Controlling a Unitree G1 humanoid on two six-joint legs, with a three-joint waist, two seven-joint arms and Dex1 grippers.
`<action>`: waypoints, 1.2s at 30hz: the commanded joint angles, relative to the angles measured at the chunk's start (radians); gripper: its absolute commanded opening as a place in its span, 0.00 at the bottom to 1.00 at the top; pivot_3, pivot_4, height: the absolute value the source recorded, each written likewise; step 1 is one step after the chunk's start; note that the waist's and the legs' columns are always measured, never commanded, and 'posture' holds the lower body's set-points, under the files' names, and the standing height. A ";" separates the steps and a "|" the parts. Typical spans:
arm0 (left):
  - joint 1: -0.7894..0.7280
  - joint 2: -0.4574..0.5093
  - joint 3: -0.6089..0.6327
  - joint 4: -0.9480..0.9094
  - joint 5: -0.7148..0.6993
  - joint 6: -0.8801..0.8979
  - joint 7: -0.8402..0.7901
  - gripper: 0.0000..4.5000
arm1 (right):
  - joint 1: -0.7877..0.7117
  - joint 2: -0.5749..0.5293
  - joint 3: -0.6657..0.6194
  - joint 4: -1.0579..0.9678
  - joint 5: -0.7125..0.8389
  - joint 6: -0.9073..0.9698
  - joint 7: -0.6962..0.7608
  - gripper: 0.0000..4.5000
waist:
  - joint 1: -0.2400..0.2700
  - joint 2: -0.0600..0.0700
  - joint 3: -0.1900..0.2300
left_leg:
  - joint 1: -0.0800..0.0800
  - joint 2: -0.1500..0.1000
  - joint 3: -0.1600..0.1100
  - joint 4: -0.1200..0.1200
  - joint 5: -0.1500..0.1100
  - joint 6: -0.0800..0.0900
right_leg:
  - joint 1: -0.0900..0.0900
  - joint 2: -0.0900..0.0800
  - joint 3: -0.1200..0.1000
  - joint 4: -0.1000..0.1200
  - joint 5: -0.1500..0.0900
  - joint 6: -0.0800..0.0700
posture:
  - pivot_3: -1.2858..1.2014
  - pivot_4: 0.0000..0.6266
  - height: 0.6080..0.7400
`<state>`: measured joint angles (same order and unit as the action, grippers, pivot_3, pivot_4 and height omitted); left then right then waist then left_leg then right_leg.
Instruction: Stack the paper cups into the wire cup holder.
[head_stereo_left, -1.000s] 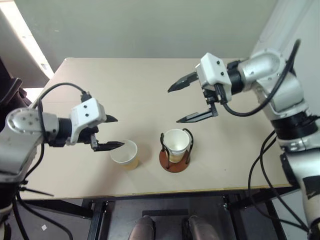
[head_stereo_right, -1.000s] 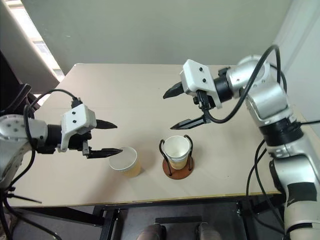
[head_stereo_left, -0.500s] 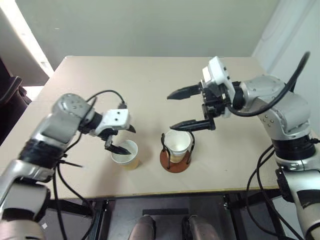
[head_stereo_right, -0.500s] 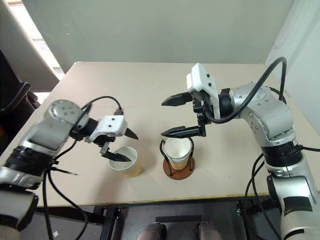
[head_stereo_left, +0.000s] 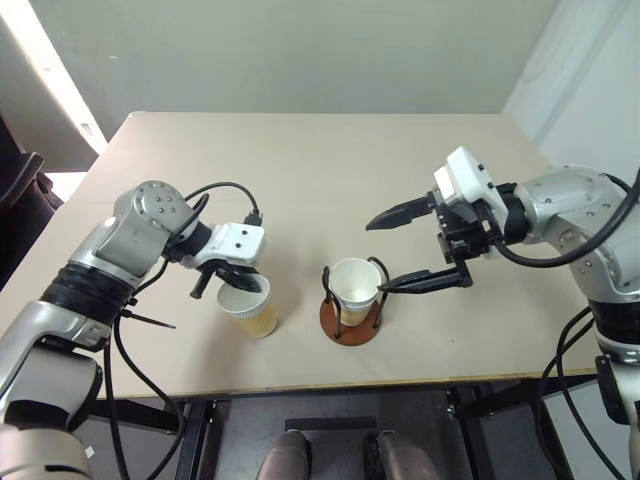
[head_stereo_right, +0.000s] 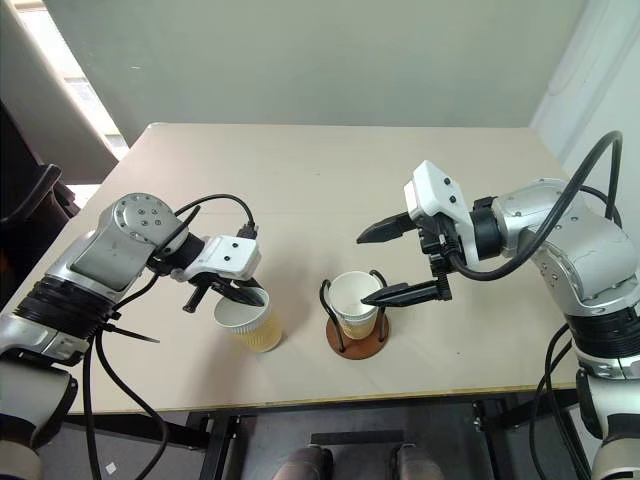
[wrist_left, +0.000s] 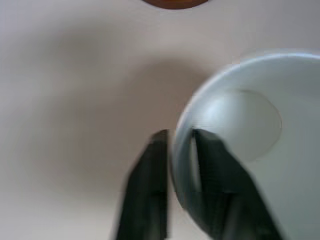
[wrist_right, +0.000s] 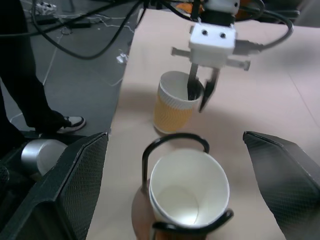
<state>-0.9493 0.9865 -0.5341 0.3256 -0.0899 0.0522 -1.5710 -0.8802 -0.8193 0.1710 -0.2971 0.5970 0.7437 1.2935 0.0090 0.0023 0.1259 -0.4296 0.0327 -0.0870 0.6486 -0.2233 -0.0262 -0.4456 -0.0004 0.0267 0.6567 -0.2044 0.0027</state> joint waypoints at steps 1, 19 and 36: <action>-0.068 0.054 -0.023 -0.045 -0.096 -0.010 -0.043 0.01 | 0.004 -0.037 -0.070 -0.018 0.015 0.004 -0.010 1.00 | 0.000 0.000 0.000 | 0.000 0.000 0.000 0.000 0.000 0.000 | 0.000 0.000 0.000 0.000 0.000 0.000 | 0.52 0.24 1.00; -0.550 -0.223 -0.106 0.273 -0.432 -0.032 -0.043 0.01 | 0.255 -0.221 -0.388 -0.100 0.157 0.082 -0.112 1.00 | 0.017 0.001 0.001 | -0.007 -0.001 0.006 0.009 -0.002 0.009 | 0.004 -0.002 0.001 -0.010 0.005 0.012 | 0.52 0.24 1.00; -0.661 -0.325 -0.386 0.338 -0.585 -0.132 -0.043 0.01 | 0.402 -0.262 -0.508 -0.240 0.290 0.140 -0.229 1.00 | 0.026 0.003 0.001 | -0.012 -0.004 0.012 0.033 -0.013 0.021 | 0.011 -0.004 0.005 -0.013 0.002 0.030 | 0.52 0.24 1.00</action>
<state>-1.5681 0.6553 -0.9172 0.6873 -0.6447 -0.0600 -1.5738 -0.4773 -1.0576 -0.2900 -0.5174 0.8737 0.8869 1.0769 0.0348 0.0049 0.1271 -0.4416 0.0289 -0.0748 0.6820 -0.2364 -0.0048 -0.4341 -0.0053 0.0324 0.6440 -0.2029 0.0333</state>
